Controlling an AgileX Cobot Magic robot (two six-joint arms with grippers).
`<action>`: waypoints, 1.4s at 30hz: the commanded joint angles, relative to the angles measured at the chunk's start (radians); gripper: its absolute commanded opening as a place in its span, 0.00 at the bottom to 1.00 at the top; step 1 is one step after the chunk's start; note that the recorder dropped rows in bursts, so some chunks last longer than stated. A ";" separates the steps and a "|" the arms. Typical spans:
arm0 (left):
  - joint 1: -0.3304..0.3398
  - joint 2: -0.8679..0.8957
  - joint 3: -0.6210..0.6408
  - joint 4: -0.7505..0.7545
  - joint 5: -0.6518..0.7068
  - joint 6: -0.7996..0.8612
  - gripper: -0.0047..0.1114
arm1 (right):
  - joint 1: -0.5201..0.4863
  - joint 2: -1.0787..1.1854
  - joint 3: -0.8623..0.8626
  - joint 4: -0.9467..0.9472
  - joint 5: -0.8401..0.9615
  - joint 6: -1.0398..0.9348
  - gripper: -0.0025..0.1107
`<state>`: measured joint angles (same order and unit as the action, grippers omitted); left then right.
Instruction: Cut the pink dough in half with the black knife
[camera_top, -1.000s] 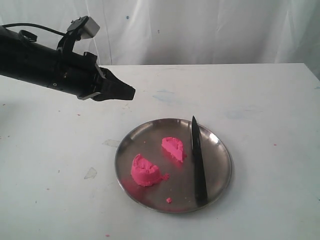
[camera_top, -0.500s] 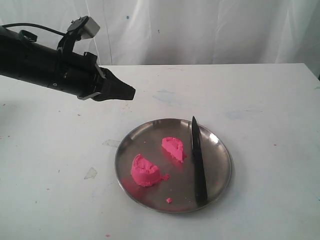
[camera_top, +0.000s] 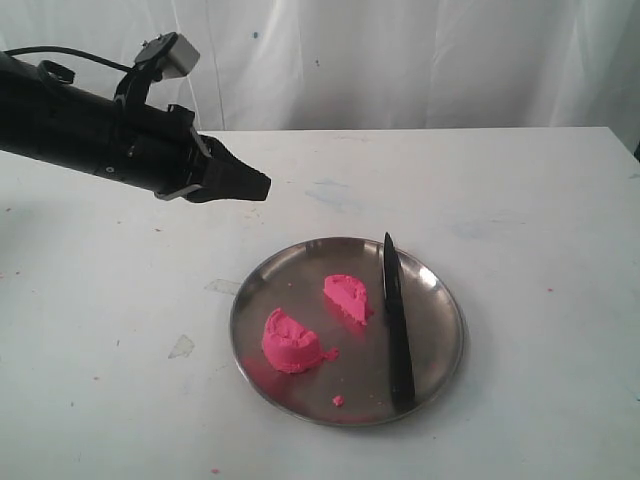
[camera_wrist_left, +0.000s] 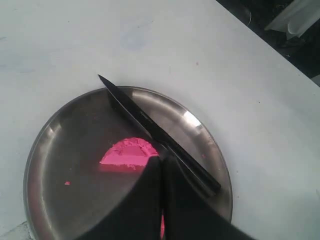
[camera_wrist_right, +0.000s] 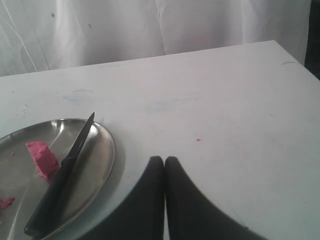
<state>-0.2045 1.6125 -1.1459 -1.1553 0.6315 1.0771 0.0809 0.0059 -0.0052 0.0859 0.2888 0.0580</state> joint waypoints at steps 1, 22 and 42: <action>0.004 -0.011 0.006 -0.009 -0.019 -0.003 0.04 | -0.008 -0.006 0.005 -0.008 0.001 0.002 0.02; -0.356 -0.580 0.329 0.231 -0.602 -0.003 0.04 | -0.008 -0.006 0.005 -0.008 0.001 0.002 0.02; -0.309 -1.236 1.012 0.789 -0.907 -0.776 0.04 | -0.008 -0.006 0.005 -0.008 0.001 0.002 0.02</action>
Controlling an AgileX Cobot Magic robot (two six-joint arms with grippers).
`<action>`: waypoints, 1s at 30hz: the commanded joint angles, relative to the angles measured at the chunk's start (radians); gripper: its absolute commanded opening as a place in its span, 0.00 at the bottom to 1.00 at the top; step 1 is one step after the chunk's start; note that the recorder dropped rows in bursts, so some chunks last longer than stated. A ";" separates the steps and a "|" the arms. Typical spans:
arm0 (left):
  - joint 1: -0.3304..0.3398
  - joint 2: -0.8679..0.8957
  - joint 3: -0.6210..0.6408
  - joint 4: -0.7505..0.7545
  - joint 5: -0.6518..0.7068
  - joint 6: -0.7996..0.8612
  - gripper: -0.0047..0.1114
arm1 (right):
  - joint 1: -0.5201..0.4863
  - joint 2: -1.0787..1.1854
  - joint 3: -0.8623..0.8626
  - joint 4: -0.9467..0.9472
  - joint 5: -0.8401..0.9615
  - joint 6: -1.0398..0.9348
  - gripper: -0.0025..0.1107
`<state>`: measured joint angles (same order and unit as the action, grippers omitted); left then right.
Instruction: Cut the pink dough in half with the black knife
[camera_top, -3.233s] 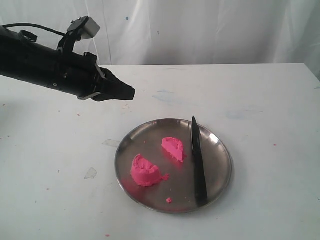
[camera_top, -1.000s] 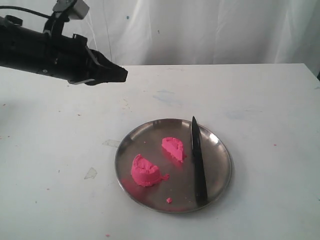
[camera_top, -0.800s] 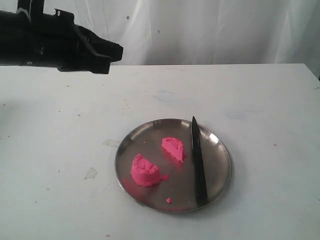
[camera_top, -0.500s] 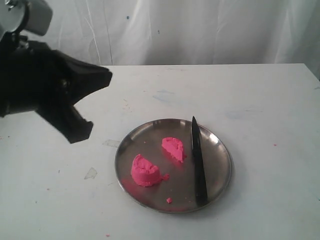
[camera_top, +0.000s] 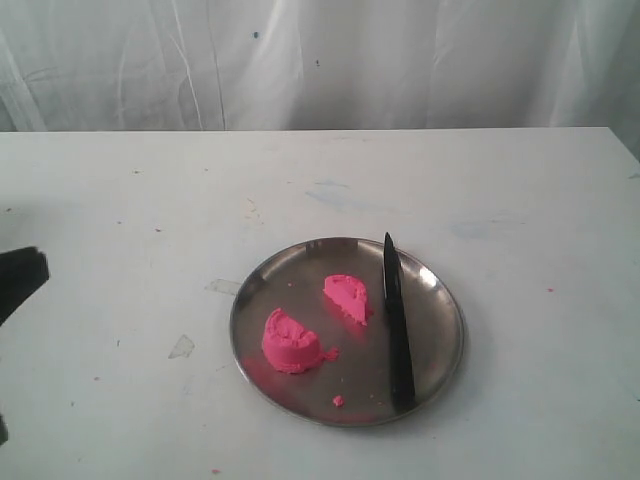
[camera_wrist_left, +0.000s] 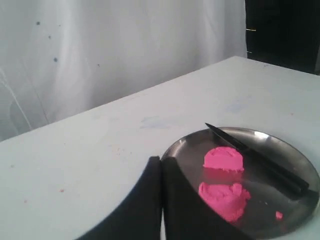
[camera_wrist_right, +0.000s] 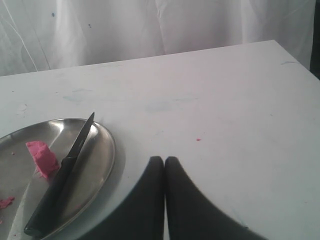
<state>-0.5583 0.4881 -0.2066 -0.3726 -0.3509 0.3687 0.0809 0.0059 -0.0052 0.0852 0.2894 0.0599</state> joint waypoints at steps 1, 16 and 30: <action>0.065 -0.144 0.092 0.009 0.103 -0.093 0.04 | -0.008 -0.006 0.005 -0.007 0.000 0.000 0.02; 0.275 -0.440 0.207 0.161 0.372 -0.352 0.04 | -0.008 -0.006 0.005 -0.007 0.000 0.000 0.02; 0.376 -0.488 0.207 0.163 0.465 -0.344 0.04 | -0.008 -0.006 0.005 -0.007 0.000 0.000 0.02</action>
